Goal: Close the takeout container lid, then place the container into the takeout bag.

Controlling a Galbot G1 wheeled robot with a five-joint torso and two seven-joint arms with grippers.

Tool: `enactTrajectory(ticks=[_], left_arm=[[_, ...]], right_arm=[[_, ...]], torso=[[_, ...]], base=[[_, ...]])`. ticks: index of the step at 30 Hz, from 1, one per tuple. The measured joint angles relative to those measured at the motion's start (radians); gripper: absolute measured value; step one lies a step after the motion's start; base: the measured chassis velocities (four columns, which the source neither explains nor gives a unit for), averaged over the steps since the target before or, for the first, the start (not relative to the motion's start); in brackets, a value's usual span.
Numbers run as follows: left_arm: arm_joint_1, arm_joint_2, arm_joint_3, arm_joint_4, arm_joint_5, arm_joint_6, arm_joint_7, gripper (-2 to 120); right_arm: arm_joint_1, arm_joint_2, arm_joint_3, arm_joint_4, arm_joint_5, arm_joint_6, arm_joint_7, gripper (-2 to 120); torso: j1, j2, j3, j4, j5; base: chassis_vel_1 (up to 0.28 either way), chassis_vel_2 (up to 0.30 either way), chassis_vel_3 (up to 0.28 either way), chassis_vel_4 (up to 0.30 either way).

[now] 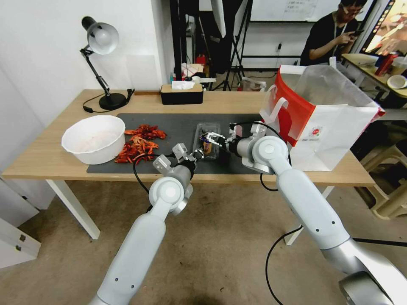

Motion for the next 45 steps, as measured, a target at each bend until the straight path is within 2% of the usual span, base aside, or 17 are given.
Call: enactTrajectory(ticks=[2,4,8,10,16,17,19,23,25,27,29,35,37,38,41,42,45], left_arm=[[0.0,0.001,0.0,-0.001,-0.002,0.0,-0.001,0],[-0.001,0.001,-0.001,-0.002,-0.005,0.0,-0.002,0],[-0.001,0.002,-0.003,-0.003,-0.006,0.0,-0.002,0],[-0.001,0.003,-0.006,-0.004,-0.006,-0.001,-0.002,0],[0.002,0.008,-0.012,-0.008,-0.012,-0.002,-0.002,0],[0.002,0.008,-0.012,-0.008,-0.012,-0.002,-0.002,0],[0.002,0.009,-0.015,-0.009,-0.014,-0.002,-0.002,0],[0.002,0.008,-0.017,-0.01,-0.015,-0.002,-0.002,0],[0.005,0.009,-0.02,-0.014,-0.016,-0.002,-0.002,0],[0.007,0.009,-0.021,-0.018,-0.017,-0.002,-0.001,0],[0.013,0.013,-0.032,-0.033,-0.017,-0.003,0.0,0],[0.04,0.035,-0.067,-0.078,-0.002,-0.008,0.015,0],[0.074,0.067,-0.092,-0.112,0.08,-0.019,0.055,0],[0.074,0.067,-0.092,-0.112,0.08,-0.019,0.055,0],[0.155,0.129,-0.118,-0.157,0.287,-0.056,0.147,0],[0.155,0.129,-0.118,-0.157,0.287,-0.056,0.147,0],[0.257,0.179,-0.148,-0.18,0.496,-0.14,0.245,13]], right_arm=[[0.003,0.002,0.002,-0.006,0.008,-0.01,0.001,99],[0.009,0.007,0.007,-0.019,0.02,-0.03,0.009,90],[0.012,0.013,0.01,-0.027,0.031,-0.043,0.022,82],[0.013,0.015,0.011,-0.033,0.038,-0.051,0.029,70],[0.013,0.017,0.011,-0.036,0.043,-0.054,0.036,50],[0.013,0.017,0.011,-0.036,0.043,-0.054,0.036,50],[0.016,0.021,0.013,-0.042,0.053,-0.054,0.049,37],[0.016,0.024,0.016,-0.046,0.055,-0.054,0.056,26],[0.016,0.026,0.017,-0.048,0.056,-0.053,0.058,15],[0.016,0.027,0.018,-0.048,0.056,-0.052,0.056,12],[0.016,0.027,0.023,-0.048,0.057,-0.052,0.047,1],[0.017,0.028,0.03,-0.047,0.061,-0.048,0.034,0],[0.018,0.031,0.034,-0.049,0.062,-0.045,0.025,0],[0.018,0.031,0.034,-0.049,0.062,-0.045,0.025,0],[0.019,0.037,0.041,-0.051,0.062,-0.045,0.01,0],[0.019,0.037,0.041,-0.051,0.062,-0.045,0.01,0],[0.02,0.039,0.042,-0.052,0.061,-0.043,-0.011,0]], torso=[[0.0,0.0,0.0,0.0,0.0],[0.0,0.0,0.0,0.0,0.0],[0.0,0.0,0.0,0.0,0.0],[0.0,0.0,0.0,0.0,-0.0001],[0.0,0.0,0.0,0.0001,0.0001],[0.0,0.0,0.0,0.0001,0.0001],[0.0,0.0,0.0,0.0,0.0],[0.0,0.0,0.0,0.0,0.0],[0.0,0.0,0.0,0.0001,0.0],[0.0,0.0,0.0,0.0,0.0],[0.0,0.0,0.0,-0.0001,0.0],[0.0,0.0,0.0,0.0,0.0],[0.0,0.0,0.0,-0.0002,0.0],[0.0,0.0,0.0,-0.0002,0.0],[0.0,0.0,0.0,0.0,0.0001],[0.0,0.0,0.0,0.0,0.0001],[0.0,0.0,0.0,0.0002,-0.0002]], base=[[0.0,0.0,0.0,0.0],[0.0,0.0,0.0,0.0],[0.0,0.0,0.0,0.0],[0.0,0.0,0.0,0.0],[0.0,0.0,0.0,0.0],[0.0,0.0,0.0,0.0],[0.0,0.0,0.0,0.0],[0.0,0.0,0.0,0.0],[0.0,0.0,0.0,0.0],[0.0,0.0,0.0,0.0],[0.0,0.0,0.0,0.0],[0.0,0.0,0.0,0.0],[0.0,0.0,0.0,0.0],[0.0,0.0,0.0,0.0],[0.0,0.0,0.0,0.0],[0.0,0.0,0.0,0.0],[0.0,0.0,0.0,0.0]])
